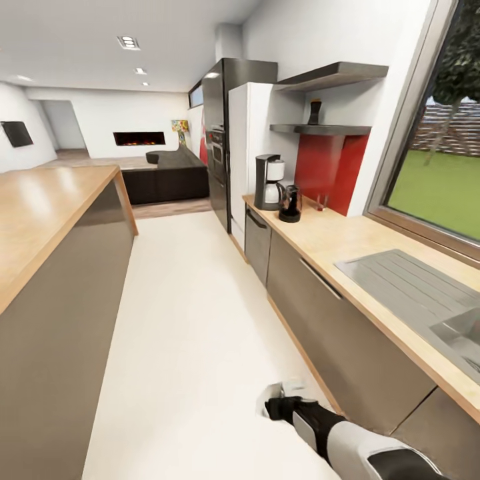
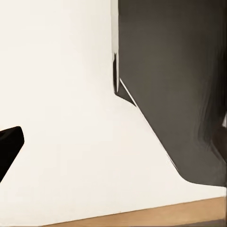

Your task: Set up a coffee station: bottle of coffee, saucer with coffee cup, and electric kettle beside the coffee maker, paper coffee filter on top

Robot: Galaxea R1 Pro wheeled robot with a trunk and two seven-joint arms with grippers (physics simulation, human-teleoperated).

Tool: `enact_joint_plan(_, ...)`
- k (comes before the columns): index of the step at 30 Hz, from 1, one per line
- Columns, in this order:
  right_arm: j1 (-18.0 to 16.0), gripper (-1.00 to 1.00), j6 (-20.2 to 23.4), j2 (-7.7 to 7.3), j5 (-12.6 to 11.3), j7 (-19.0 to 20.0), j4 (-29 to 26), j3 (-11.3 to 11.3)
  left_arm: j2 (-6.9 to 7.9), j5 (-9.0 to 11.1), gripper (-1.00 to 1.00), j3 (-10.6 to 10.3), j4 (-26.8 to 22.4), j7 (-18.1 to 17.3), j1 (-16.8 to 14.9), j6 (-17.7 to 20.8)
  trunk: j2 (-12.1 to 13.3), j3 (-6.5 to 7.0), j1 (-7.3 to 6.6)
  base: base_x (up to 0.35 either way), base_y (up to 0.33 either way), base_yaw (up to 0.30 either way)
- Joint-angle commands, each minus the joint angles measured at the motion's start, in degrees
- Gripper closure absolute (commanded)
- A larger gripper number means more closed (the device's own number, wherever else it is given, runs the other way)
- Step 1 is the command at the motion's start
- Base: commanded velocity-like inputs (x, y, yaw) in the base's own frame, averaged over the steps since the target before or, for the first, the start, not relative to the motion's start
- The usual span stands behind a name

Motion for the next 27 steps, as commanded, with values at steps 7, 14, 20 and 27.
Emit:
enact_joint_plan(7,13.8,1.0,0.23,-5.6,-0.31,-1.48,-0.03,0.45,-1.51,0.05,-1.0,-0.06,-5.97,0.09,-0.12,0.13,-0.11,-0.32,0.03,0.0,0.0,0.274)
enact_joint_plan(14,22.67,1.0,-0.09,-6.01,2.64,-1.32,-0.13,0.53,-2.09,0.43,-1.0,0.01,-8.05,-0.36,-0.28,-0.04,-0.11,-0.41,0.03,0.114,0.0,0.068)
enact_joint_plan(20,23.07,1.0,-0.34,-5.77,4.9,-1.28,-0.37,0.28,-2.48,0.55,-1.0,0.27,-8.48,-0.45,-0.25,-0.01,-0.11,-0.42,0.03,0.317,0.0,0.002)
enact_joint_plan(27,23.09,1.0,-0.3,-5.76,4.83,-1.4,-0.46,-0.16,-2.5,0.56,-1.0,0.29,-8.55,-0.46,-0.23,0.11,-0.11,-0.42,0.03,0.337,0.0,0.0)
